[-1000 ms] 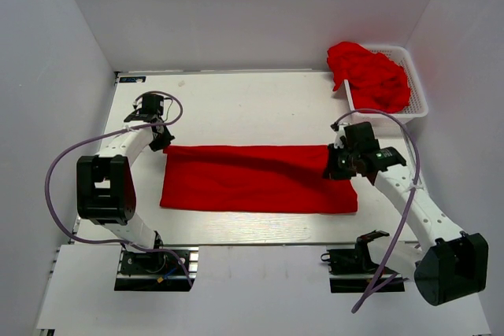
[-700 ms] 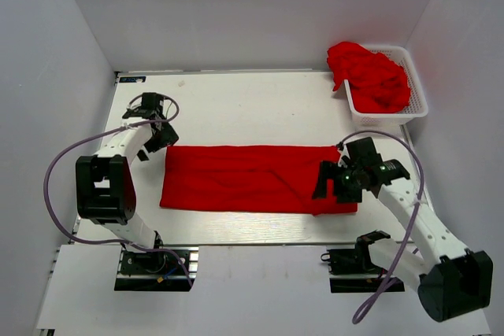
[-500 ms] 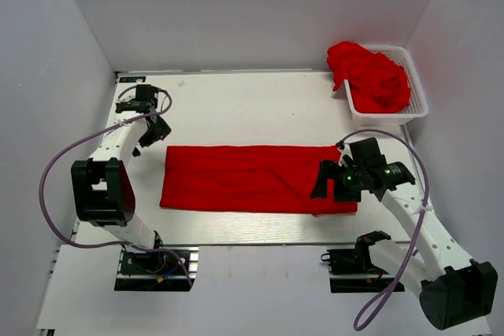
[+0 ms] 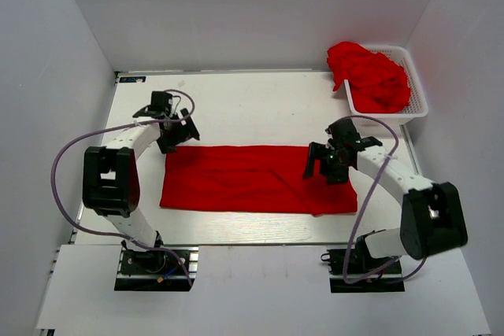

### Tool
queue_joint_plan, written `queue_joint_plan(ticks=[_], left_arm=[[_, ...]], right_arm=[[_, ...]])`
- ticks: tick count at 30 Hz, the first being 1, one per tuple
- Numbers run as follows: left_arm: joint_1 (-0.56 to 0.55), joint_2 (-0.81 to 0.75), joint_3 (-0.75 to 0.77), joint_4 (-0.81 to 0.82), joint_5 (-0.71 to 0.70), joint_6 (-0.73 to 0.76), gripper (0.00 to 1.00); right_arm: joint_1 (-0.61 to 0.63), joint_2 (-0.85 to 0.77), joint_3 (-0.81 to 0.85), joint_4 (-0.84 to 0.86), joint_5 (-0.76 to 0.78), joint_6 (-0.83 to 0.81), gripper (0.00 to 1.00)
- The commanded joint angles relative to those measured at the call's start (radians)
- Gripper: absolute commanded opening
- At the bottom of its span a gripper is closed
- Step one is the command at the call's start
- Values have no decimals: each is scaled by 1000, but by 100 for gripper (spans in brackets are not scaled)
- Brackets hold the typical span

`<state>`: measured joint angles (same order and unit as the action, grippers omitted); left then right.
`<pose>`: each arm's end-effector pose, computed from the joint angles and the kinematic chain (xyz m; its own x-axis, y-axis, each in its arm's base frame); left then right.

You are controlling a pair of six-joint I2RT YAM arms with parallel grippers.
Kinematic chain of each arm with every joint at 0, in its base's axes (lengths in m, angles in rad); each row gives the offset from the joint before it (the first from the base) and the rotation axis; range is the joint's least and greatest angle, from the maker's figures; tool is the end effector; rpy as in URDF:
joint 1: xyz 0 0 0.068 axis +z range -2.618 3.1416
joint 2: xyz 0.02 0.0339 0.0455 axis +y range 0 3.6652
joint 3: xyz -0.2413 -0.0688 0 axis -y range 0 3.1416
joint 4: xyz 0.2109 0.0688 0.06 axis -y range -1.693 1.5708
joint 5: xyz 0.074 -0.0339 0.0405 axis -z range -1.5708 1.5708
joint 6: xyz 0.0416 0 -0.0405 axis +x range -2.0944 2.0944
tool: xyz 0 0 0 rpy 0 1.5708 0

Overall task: Fold and stack the t-shirts
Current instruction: Rotate the tshirt 90 degrees

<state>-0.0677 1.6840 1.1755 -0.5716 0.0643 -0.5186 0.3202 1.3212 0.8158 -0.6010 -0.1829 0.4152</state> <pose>0.3142 -0.0240 0.2011 -0.8127 -0.4407 -0.3812 -0.3513 0.8925 -0.2828 0.2116 0.0781 0.1950 -0.9326 0.1086 -0.3442 -0.0116 0.9441 0.3295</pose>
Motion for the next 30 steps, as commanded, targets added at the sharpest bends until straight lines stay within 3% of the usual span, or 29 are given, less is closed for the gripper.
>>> queue_joint_plan(ticks=[1,6,11,15,16,18,19,21,22,25,26,30], left_arm=[[-37,19,-46,53,111,43,100],[-58,28,-169,62,106,14,100],[-78,-16,-257,-65,9,-27,100],[-139,-95,-404,-62,98,-54,100],[-152,-105,-422,-62,147,-69,100],[-184,-118,-467,-62,193,-90,100],[-219,-118,-479,-62,225,-99,100],[-260,-127,-499,-53,264,-110,100],[-306,-118,-499,-53,296,-132,100],[-416,-118,-528,24,400,-199,100],[-446,-118,-519,39,401,-210,100],[-608,-118,-430,39,410,-222,100]], right_arm=[[-6,99,74,81,91,51,90],[-12,269,143,109,140,77,90],[-9,443,221,156,87,70,90],[2,677,462,210,-22,53,90],[3,749,620,198,-38,47,90],[-1,866,733,173,-40,25,90],[3,979,916,164,-41,16,90],[3,1062,1056,95,-88,-6,90],[3,1160,1223,87,-99,-6,90],[11,1243,1307,174,-183,25,90],[8,1251,1306,276,-203,54,90],[14,1294,1339,398,-256,85,90]])
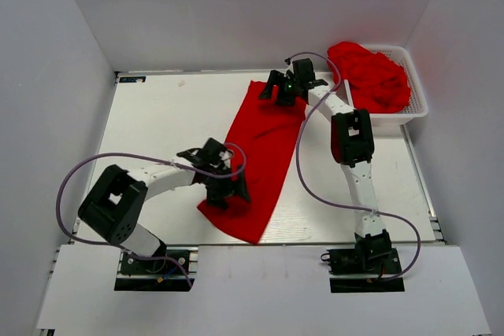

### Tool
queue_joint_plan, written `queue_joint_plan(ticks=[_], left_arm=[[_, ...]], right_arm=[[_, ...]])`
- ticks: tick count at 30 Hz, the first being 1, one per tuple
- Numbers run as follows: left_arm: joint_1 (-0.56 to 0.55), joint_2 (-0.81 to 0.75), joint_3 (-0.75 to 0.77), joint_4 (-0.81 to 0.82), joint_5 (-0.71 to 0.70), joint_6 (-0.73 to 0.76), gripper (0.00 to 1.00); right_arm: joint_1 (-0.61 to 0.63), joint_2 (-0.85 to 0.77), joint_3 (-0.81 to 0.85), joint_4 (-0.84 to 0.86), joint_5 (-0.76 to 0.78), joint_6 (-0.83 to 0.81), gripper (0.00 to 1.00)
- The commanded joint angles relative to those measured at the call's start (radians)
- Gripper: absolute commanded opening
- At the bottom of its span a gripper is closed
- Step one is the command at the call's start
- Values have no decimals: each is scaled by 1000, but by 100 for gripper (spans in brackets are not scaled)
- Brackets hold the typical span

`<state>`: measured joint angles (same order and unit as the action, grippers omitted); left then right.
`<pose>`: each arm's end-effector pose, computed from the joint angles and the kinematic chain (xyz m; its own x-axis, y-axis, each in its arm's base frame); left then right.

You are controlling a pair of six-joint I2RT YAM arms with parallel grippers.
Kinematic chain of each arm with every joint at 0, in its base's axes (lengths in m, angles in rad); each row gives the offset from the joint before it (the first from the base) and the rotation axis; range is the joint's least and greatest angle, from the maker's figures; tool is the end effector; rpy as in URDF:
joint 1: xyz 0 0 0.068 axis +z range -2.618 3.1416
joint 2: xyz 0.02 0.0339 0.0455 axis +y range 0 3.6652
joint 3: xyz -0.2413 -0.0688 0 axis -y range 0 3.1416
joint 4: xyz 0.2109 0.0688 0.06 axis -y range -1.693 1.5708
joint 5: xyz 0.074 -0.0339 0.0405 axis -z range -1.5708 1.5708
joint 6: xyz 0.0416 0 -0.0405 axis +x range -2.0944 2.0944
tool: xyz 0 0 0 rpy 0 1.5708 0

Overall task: Fold and stack the t-shirts
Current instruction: Rotate the tshirt 90 degrees

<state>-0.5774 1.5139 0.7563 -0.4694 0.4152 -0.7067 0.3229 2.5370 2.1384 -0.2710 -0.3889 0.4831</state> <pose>0.1907 -0.1442 0.1476 -0.9982 -0.0588 -0.0097 -0.0457 0.8603 -0.5077 0.4923 0.1814 0.1543 -0.7886 0.1894 -0.5850 -0.2363 0.7850 0.5726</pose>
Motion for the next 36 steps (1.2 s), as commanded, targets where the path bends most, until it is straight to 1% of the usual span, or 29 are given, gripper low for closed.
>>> queue_joint_plan(ticks=[1,2,3,4,5,6,7,8,9,12,13,14,15,17,19,20,21,23,24,25,27,30,32,33,35,36], left_arm=[[-128,52,36,-96,28,-34,100],[-175,52,53,-97,28,-22,100],[-196,43,66,-74,19,-22,100],[-214,43,98,-61,19,-4,100],[-242,43,122,-72,10,12,100],[-242,43,153,-95,-18,28,100],[-255,43,219,-151,-36,62,100],[-266,43,250,-176,-85,78,100],[-266,32,305,-198,-110,91,100],[-253,-33,370,-250,-209,111,100],[-240,-47,370,-267,-254,111,100],[-240,-57,385,-317,-408,66,100],[-228,-57,409,-340,-485,49,100],[-204,-31,452,-418,-626,7,100],[-164,-9,501,-434,-717,-11,100],[-145,-9,502,-407,-731,-11,100],[-103,-9,502,-391,-743,-11,100],[-52,-30,492,-362,-763,-11,100],[0,-31,479,-350,-763,-1,100],[26,-31,479,-350,-763,0,100],[95,-31,454,-341,-745,21,100],[160,-31,408,-313,-667,45,100],[206,-31,390,-278,-592,67,100],[215,-31,376,-252,-567,90,100],[237,-31,367,-239,-517,113,100],[237,-31,367,-239,-504,133,100]], right_arm=[[13,80,32,64,-71,-3,90],[13,72,63,64,-82,-24,90],[13,65,69,65,-99,-37,90],[18,57,80,49,-120,-110,90],[22,28,109,30,-101,-138,90],[28,11,109,-40,-84,-196,90],[33,-32,92,-59,-41,-254,90],[34,-79,54,-71,10,-289,90],[38,-102,2,-86,28,-304,90],[38,-220,-84,-108,96,-316,90],[42,-227,-86,-140,108,-328,90],[57,-233,-89,-164,131,-331,90],[68,-244,-90,-184,145,-337,90],[97,-248,-103,-234,232,-342,90],[117,-264,-139,-255,291,-328,90],[126,-274,-170,-252,318,-321,90],[131,-279,-184,-260,334,-299,90],[137,-300,-248,-270,338,-246,90],[140,-313,-285,-269,347,-233,90],[146,-317,-322,-258,347,-224,90],[154,-319,-340,-254,367,-195,90],[151,-272,-304,-273,383,-164,90],[143,-219,-241,-313,384,-150,90],[140,-177,-189,-326,422,-149,90],[139,-86,-73,-349,429,-150,90],[134,-61,-45,-347,421,-161,90]])
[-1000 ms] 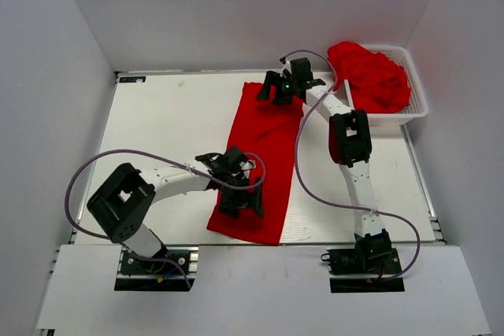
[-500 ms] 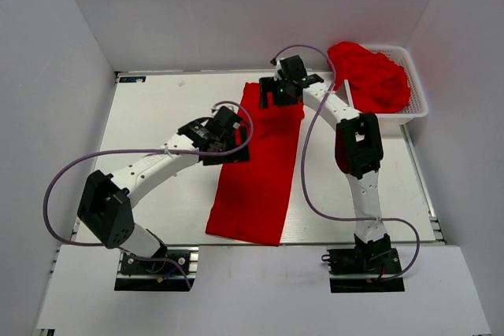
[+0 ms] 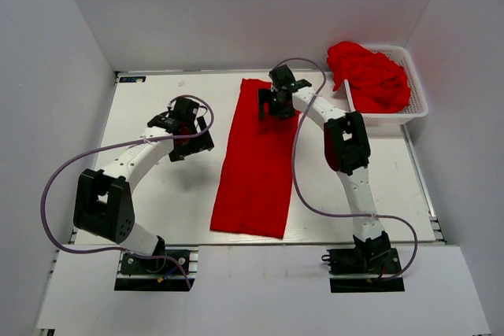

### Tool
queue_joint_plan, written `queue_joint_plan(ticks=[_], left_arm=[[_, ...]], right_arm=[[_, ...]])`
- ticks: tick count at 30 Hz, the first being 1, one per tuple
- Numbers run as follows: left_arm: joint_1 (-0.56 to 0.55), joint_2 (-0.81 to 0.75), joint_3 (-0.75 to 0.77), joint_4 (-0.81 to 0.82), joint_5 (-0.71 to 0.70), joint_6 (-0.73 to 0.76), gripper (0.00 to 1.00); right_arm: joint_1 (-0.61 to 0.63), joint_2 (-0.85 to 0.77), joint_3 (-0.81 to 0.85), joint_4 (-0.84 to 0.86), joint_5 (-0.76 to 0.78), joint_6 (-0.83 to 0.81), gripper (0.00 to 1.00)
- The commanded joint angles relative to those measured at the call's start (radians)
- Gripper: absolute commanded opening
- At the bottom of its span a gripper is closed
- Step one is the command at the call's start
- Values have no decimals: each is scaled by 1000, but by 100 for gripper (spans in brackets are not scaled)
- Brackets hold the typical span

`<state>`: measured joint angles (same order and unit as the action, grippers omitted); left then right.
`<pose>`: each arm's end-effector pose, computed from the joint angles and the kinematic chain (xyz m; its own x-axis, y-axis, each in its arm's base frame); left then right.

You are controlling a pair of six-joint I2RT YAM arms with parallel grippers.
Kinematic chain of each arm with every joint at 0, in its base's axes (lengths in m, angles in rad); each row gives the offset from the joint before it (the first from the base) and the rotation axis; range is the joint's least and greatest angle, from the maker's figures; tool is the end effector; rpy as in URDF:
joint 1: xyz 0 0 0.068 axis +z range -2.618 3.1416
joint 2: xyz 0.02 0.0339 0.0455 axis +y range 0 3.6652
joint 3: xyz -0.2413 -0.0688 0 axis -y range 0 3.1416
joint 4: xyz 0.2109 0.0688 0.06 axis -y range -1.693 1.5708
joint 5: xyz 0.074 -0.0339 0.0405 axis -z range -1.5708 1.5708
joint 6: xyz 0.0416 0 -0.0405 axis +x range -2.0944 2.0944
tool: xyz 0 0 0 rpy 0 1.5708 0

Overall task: Fold and stack the t-shirts
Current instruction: Rotate the tshirt 90 degrees, then grab the bottom of the folded rectangular tshirt with both arms

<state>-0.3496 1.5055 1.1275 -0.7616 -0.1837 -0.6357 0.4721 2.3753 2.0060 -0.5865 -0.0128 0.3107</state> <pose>0.2567 -0.0855 0.2278 -0.8441 -0.3136 -0.4348 -0.2935 0.9491 -0.1146 0.4263 0.2183 0.1662 -0.8336 -0.0824 -0.5461 -0.2168 0.9583 0.1863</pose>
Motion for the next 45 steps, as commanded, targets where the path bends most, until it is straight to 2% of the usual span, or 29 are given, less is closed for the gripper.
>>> queue_joint_plan(ticks=[1,2,4,5,7,10,13,14,17,18,19,23,24,26,27,29,33,39,45], left_arm=[[18,-22,-5,53,95,71,100],[18,-22,-5,41,95,80,100],[27,-34,-5,41,121,115,100],[27,-34,-5,41,133,126,100],[27,-54,5,41,179,160,100],[27,-63,5,65,283,200,100],[27,-54,-14,74,313,218,100],[27,-38,-14,74,335,228,100],[8,1,15,3,323,290,100],[8,10,15,-8,323,301,100],[8,10,15,-8,323,301,100],[-2,-19,-86,106,504,311,100],[-14,-31,-103,123,533,311,100],[-28,-50,-158,166,570,298,100],[-46,-68,-178,177,570,288,100],[-64,-97,-234,206,583,275,100],[-124,-107,-297,246,638,239,100],[-175,-74,-318,217,529,238,100],[-204,-34,-342,235,532,238,100]], right_arm=[[-23,126,123,-32,39,8,90],[-30,203,226,-20,39,10,90],[-52,243,281,40,24,16,90],[-59,268,287,177,-25,18,90],[-84,271,257,270,-90,11,90],[-89,221,313,323,-148,-71,90],[-84,106,283,321,-171,-163,90],[-79,-6,214,323,-186,-174,90],[-72,-123,69,346,-185,-203,90],[-70,-230,4,344,-176,-205,90],[-70,-263,-25,318,-174,-205,90],[-59,-470,-288,211,-147,-138,90],[-58,-528,-434,173,-150,-122,90],[-46,-632,-550,169,-157,-63,90],[-40,-748,-729,174,-165,-52,90],[-26,-821,-843,209,-197,-7,90],[-10,-1064,-1172,215,-297,-1,90],[10,-1185,-1371,272,-478,67,90],[14,-1157,-1423,289,-438,105,90]])
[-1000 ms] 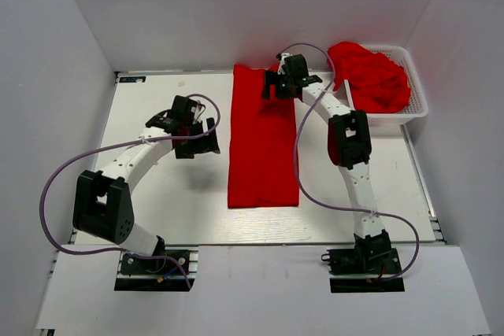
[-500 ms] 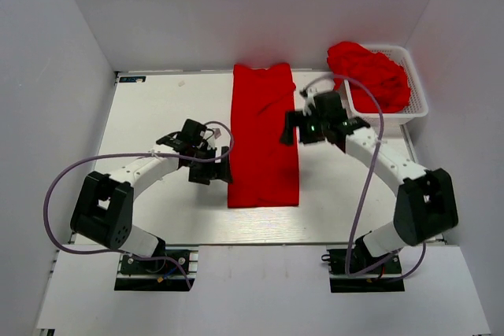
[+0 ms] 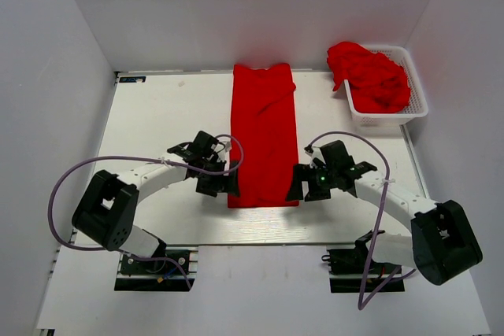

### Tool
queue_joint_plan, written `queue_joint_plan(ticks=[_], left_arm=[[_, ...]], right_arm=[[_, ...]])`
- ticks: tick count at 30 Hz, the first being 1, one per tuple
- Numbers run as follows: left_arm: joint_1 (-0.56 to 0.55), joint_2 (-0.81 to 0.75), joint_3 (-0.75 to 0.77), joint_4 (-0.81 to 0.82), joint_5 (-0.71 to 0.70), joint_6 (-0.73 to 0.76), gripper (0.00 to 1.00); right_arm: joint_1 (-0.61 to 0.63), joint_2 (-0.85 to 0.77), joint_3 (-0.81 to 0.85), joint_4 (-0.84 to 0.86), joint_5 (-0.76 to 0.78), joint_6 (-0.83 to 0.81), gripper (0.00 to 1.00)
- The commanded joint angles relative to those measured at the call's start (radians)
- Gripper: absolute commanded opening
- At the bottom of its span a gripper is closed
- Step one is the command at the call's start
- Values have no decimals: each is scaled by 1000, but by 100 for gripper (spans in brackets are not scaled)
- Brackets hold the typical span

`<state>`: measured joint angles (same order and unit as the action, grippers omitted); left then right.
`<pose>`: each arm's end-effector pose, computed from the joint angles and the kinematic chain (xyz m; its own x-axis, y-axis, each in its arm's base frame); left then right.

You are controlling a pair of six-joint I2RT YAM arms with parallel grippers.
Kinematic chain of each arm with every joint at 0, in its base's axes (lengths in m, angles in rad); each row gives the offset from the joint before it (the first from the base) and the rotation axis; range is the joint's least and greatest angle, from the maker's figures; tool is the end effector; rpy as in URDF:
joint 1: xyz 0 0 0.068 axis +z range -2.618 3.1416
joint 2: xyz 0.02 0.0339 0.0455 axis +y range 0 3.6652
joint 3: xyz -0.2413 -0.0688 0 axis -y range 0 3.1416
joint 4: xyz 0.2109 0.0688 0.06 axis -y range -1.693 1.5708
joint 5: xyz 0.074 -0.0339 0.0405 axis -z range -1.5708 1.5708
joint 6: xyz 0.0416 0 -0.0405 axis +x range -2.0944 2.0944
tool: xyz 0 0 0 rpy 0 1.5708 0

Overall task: Fold and stack the t-shirts
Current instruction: Grab the bottom of the folded rectangular tshirt with both arms

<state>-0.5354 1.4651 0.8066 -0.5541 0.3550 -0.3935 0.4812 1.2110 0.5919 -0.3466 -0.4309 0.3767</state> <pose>0.1970 -0.1337 0.1660 -0.9675 0.1559 -0.1990 0.2298 0.8706 -0.4351 0.1739 0.1104 0.1739 -0.9101 -0.0982 -0.4026 -0.3187 0.7867 0.5287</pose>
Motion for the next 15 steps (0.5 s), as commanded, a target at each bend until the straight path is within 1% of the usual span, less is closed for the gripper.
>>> queue_joint_plan(ticks=[1,4,7,8,10,11,14,15], left_arm=[[-18,17,-33,28,-7,-4,100],[-40,17,-52,49,-31,-15,100],[-50,26,-70,74,-22,-25,96],[-51,37,-70,74,-13,-34,91],[-60,46,-92,91,-13,-34,85],[-69,57,-92,100,-2,-34,78],[-80,57,-101,100,-2,-44,65],[-80,57,-110,109,-2,-44,55]], right_arm=[[5,15,-12,49,-11,42,90],[5,30,-20,54,4,57,90],[2,48,-46,86,32,86,90],[2,62,-53,90,37,90,90],[-3,70,-61,116,57,103,90],[3,81,-72,121,67,108,90],[0,93,-89,152,73,125,87],[0,104,-95,161,73,128,86]])
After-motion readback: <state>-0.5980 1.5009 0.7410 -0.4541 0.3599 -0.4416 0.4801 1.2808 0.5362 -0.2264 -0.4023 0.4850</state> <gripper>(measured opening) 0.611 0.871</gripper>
